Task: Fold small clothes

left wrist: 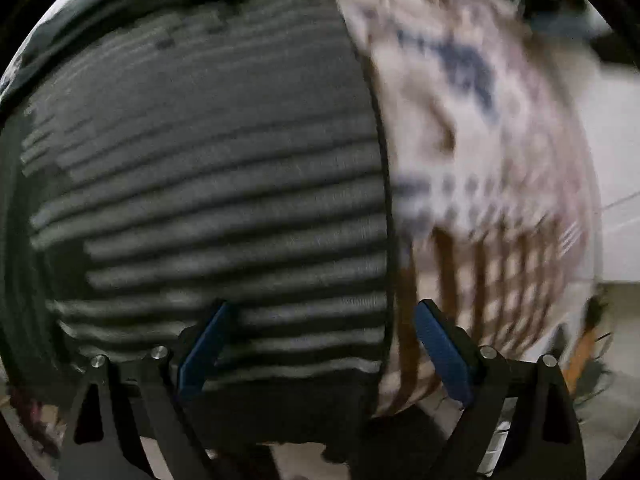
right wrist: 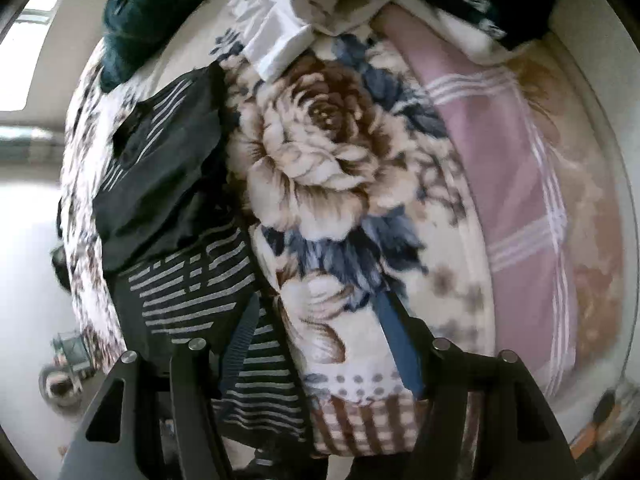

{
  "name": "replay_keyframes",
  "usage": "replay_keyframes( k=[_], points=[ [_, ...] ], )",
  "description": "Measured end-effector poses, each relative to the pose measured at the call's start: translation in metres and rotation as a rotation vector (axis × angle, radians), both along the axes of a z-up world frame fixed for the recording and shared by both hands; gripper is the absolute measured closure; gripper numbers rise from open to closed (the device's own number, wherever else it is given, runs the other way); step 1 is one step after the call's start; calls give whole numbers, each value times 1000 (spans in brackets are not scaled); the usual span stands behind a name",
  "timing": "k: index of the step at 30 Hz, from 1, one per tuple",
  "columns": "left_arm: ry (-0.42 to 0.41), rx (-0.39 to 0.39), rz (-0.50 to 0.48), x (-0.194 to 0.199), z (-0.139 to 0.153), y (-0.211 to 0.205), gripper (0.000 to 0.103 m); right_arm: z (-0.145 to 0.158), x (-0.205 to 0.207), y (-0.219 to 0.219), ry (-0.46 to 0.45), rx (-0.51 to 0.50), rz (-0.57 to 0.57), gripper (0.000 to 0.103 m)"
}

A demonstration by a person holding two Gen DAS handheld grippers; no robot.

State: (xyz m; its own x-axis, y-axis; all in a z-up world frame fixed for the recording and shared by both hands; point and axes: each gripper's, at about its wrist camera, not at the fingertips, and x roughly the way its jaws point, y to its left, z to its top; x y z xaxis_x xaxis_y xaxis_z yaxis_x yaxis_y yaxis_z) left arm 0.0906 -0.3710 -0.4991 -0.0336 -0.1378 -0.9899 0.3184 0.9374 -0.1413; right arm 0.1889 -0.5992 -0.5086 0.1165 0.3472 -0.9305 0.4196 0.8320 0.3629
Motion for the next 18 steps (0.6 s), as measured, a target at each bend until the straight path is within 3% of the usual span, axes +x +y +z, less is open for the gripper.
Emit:
replay_keyframes(
  k=[2, 4, 5, 8, 13, 16, 17, 18],
  points=[
    [-45, 35, -4, -8, -7, -8, 11, -8, 13, 1, -23, 44, 28, 39],
    [-114, 43, -3, -12, -6, -10, 27, -20, 35, 6, -50, 87, 52, 39],
    [-134, 46, -3, -13, -5, -10, 40, -26, 47, 9, -58, 115, 61, 39],
    [-192, 35, 11, -14, 4, -6, 95, -46, 99, 23, -104, 189, 97, 39],
    [-231, -21, 62, -10, 21, 14, 99, -80, 195, 50, -136, 197, 150, 39],
    [-244, -46, 87, -11, 33, 22, 99, -104, 242, 60, -99, 154, 153, 39],
    [-248, -59, 101, -11, 39, 25, 99, -108, 249, 61, -89, 158, 142, 45],
    [-252, -69, 109, -12, 44, 29, 99, -109, 257, 62, -99, 167, 125, 79]
  ],
)
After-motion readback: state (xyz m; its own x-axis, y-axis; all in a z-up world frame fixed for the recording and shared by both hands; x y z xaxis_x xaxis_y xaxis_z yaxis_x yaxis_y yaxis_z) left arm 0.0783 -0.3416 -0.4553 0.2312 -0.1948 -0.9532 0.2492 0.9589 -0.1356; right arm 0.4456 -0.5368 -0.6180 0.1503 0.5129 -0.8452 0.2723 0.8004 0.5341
